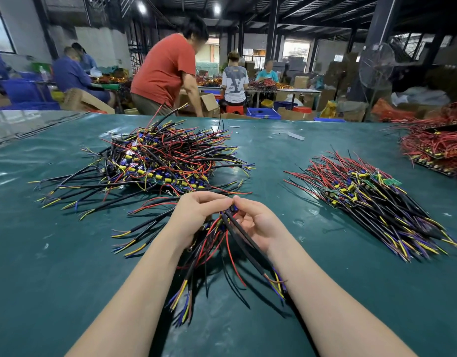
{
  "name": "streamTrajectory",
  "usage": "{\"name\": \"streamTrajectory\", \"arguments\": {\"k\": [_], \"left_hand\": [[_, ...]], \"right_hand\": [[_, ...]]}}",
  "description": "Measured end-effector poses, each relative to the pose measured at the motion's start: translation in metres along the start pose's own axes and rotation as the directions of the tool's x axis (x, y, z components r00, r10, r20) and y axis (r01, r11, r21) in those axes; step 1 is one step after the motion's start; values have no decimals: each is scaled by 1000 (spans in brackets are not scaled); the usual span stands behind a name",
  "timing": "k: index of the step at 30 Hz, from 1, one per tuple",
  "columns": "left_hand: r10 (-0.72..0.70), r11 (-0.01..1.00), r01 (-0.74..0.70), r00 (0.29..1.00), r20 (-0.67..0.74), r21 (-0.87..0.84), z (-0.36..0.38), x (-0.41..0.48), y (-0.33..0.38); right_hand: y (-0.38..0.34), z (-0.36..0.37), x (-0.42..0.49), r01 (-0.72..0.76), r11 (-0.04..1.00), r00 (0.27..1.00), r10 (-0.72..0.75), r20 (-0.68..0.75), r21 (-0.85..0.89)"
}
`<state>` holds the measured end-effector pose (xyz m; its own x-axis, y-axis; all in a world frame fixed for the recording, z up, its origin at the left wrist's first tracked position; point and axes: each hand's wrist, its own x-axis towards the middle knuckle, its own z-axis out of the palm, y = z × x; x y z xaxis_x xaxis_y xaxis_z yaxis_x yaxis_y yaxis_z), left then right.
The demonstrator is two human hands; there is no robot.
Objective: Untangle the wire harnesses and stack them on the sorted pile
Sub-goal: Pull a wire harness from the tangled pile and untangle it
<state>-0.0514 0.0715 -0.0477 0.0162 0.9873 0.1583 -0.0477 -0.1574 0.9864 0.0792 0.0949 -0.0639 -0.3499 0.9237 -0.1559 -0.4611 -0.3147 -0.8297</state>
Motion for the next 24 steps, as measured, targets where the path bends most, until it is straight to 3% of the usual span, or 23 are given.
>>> {"name": "streamTrajectory", "arguments": {"k": [6,12,14,17,19,21,24], "left_hand": [[-61,988,67,997,47,-141,-2,0,-1],[-49,999,48,992,-115,-15,-4,2,-5],[-36,999,35,976,-214,-9,-7,3,-4],[2,1000,6,911,-413,19,-13,5,-4],[46,996,-4,867,-496,85,-15,6,-7],[52,995,0,867,-495,104,-14,8,-8],[-65,997,72,931,-360,7,-8,11,-8]], "right_hand": [[-2,5,1,-65,979,998,60,28,192],[-14,-6,-3,25,926,997,4,-76,377],[-21,-16,-3,143,870,980,-57,-191,472],[-31,-30,-5,368,705,906,-126,-403,607],[-35,-35,-6,407,589,905,-154,-398,698],[-36,-36,-6,400,530,915,-184,-359,748],[-37,-32,-7,401,571,916,-241,-321,716]]}}
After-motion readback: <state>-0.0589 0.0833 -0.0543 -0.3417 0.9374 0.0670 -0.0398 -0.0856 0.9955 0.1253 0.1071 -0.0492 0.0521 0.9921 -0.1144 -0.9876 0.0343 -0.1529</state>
